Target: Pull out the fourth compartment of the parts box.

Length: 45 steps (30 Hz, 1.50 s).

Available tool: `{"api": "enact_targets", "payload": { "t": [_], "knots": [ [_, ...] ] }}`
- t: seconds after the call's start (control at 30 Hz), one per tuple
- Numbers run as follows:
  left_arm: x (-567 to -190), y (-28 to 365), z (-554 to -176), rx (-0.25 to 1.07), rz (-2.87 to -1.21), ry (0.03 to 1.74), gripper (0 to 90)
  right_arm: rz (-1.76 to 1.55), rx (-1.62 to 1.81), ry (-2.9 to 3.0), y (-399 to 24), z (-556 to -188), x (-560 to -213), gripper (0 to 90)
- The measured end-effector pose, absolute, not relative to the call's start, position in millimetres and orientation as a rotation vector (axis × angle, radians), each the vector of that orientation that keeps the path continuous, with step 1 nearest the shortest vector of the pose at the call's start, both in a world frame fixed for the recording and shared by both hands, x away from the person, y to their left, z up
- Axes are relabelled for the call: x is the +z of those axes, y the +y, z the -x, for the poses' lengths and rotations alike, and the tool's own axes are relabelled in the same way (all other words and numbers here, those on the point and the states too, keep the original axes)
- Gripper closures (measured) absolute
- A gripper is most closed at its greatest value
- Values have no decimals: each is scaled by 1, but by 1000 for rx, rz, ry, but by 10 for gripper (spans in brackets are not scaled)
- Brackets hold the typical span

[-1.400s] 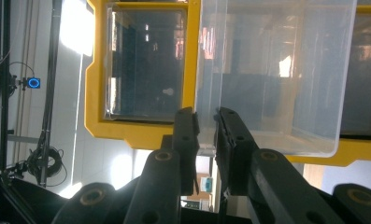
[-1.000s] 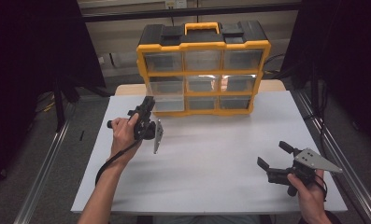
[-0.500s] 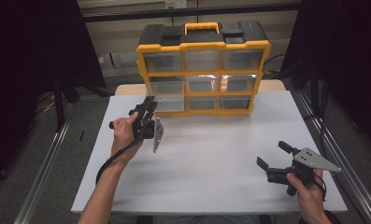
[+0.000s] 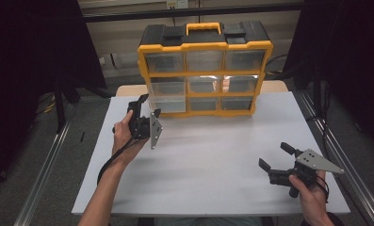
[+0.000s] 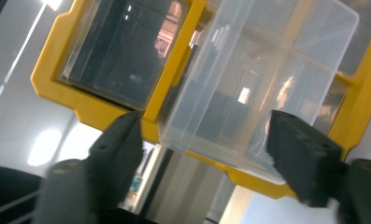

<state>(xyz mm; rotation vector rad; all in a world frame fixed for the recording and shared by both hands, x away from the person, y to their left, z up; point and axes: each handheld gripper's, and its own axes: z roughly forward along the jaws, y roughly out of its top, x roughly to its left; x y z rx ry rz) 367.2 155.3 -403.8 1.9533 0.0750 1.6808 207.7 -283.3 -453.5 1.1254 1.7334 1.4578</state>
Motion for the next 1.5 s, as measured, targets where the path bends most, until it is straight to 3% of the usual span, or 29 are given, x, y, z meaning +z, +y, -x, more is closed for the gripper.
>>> {"api": "enact_targets", "payload": {
  "t": [0.1,0.23,0.63,0.83,1.07,1.3,1.5],
  "knots": [
    [-402,155,-369,1584,-1902,162,148,-1127,1458,1733,-284,-208,-454,8],
    [-399,157,-372,1498,-1866,282,80,-1133,1458,1732,-283,-208,-454,7],
    [-394,175,-385,1103,-1746,642,37,-1125,1456,1739,-284,-208,-454,7],
    [-396,179,-387,995,-1723,740,41,-1139,1455,1736,-284,-210,-455,7],
    [-405,175,-395,772,-1687,851,34,-1172,1465,1738,-286,-214,-458,7],
    [-419,176,-384,690,-1661,877,22,-1178,1464,1746,-286,-216,-458,7],
    [-441,192,-360,712,-1662,896,21,-1189,1455,1741,-286,-212,-459,6]
  ]
}}
